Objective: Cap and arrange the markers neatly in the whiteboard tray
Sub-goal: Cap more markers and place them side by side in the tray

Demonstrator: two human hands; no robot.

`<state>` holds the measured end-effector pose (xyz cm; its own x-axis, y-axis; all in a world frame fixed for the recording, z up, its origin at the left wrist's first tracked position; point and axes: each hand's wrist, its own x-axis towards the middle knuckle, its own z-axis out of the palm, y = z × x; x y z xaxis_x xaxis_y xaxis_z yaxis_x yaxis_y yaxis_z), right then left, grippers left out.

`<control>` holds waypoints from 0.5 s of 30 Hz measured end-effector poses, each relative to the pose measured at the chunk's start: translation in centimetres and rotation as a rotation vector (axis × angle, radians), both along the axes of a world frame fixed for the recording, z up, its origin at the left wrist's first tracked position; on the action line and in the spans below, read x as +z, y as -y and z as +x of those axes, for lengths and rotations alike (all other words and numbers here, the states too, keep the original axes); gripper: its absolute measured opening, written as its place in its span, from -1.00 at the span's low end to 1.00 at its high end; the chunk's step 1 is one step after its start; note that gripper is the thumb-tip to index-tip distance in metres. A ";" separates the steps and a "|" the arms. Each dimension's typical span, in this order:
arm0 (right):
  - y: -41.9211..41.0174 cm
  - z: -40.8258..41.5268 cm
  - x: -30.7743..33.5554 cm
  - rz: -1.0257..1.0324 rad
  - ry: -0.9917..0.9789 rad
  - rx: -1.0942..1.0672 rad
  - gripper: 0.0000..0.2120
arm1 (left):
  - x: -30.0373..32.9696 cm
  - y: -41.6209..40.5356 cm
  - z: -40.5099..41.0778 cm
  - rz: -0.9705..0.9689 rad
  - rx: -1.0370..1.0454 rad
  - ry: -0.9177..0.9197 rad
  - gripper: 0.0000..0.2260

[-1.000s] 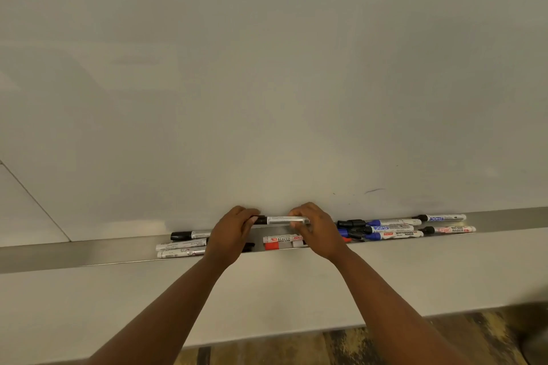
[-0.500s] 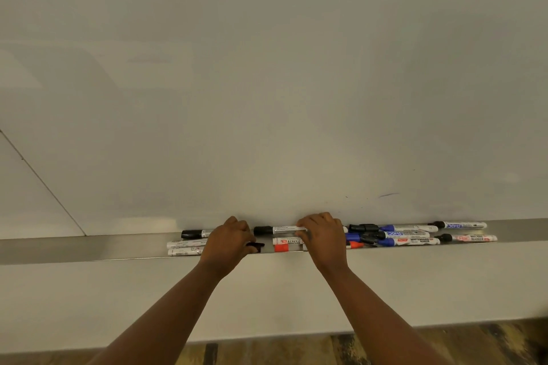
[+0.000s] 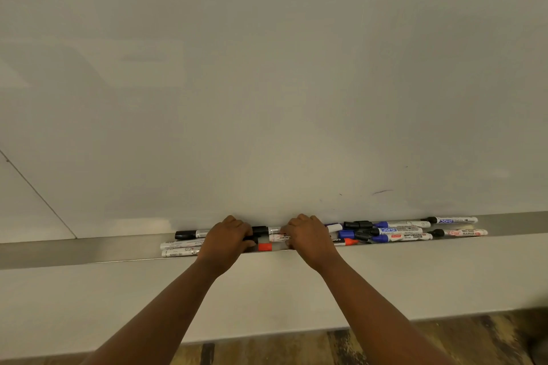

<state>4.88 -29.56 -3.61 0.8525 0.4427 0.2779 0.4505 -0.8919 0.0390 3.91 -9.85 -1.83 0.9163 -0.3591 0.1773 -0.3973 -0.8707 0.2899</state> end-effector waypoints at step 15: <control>1.2 -0.6 3.4 1.152 -0.028 -0.080 -0.78 | 0.6 1.2 0.3 -0.396 0.052 -0.150 -0.91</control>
